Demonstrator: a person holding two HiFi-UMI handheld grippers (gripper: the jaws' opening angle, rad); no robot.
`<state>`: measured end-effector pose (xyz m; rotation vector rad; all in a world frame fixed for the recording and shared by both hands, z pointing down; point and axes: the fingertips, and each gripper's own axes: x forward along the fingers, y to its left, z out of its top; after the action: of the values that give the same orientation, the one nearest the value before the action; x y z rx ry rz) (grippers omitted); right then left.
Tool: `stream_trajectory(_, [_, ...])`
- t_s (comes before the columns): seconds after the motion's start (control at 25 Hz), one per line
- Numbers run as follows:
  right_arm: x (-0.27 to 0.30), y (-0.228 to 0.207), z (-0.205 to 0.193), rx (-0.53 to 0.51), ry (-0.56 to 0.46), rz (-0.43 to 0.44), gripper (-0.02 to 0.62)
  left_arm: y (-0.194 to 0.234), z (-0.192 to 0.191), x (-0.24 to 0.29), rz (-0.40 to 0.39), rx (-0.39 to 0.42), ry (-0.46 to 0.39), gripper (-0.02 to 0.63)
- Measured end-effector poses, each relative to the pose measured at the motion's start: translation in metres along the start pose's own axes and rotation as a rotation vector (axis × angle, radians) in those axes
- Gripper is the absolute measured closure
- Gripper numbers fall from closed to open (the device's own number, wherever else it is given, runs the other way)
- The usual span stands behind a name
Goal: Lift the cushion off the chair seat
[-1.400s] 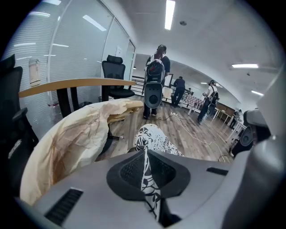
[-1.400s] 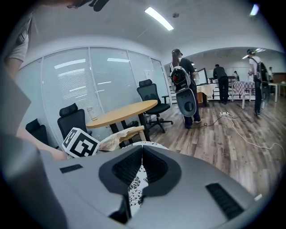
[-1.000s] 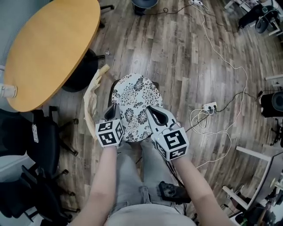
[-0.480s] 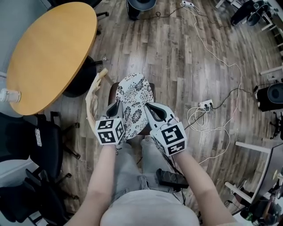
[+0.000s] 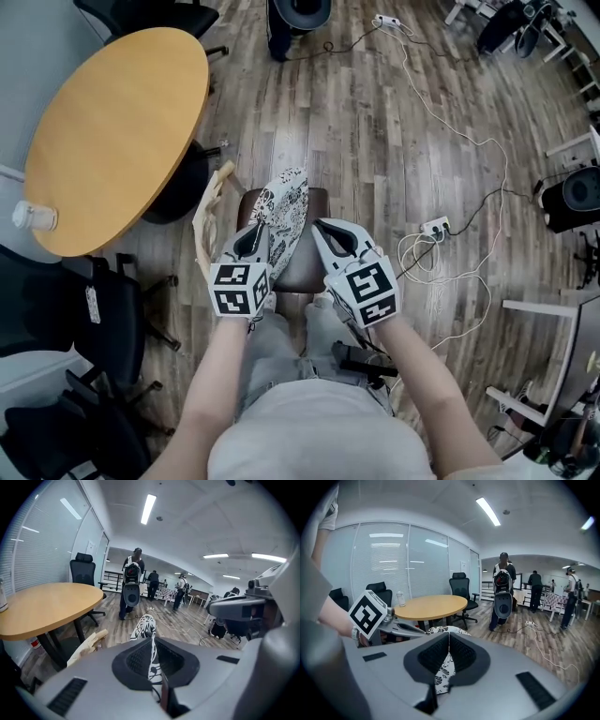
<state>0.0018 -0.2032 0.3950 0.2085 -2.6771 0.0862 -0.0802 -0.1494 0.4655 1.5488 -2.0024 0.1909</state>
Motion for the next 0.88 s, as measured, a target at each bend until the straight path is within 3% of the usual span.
stream_trajectory(0.52, [-0.018,0.013,0.058,-0.052,-0.086,0.002,0.569,-0.006,0.058,-0.045,-0.028,0.089,-0.104,0.592])
stream_trajectory(0.88, [-0.037,0.004,0.1,-0.003,-0.209,-0.104,0.569,-0.021,0.104,-0.064,-0.055,0.139,-0.201,0.592])
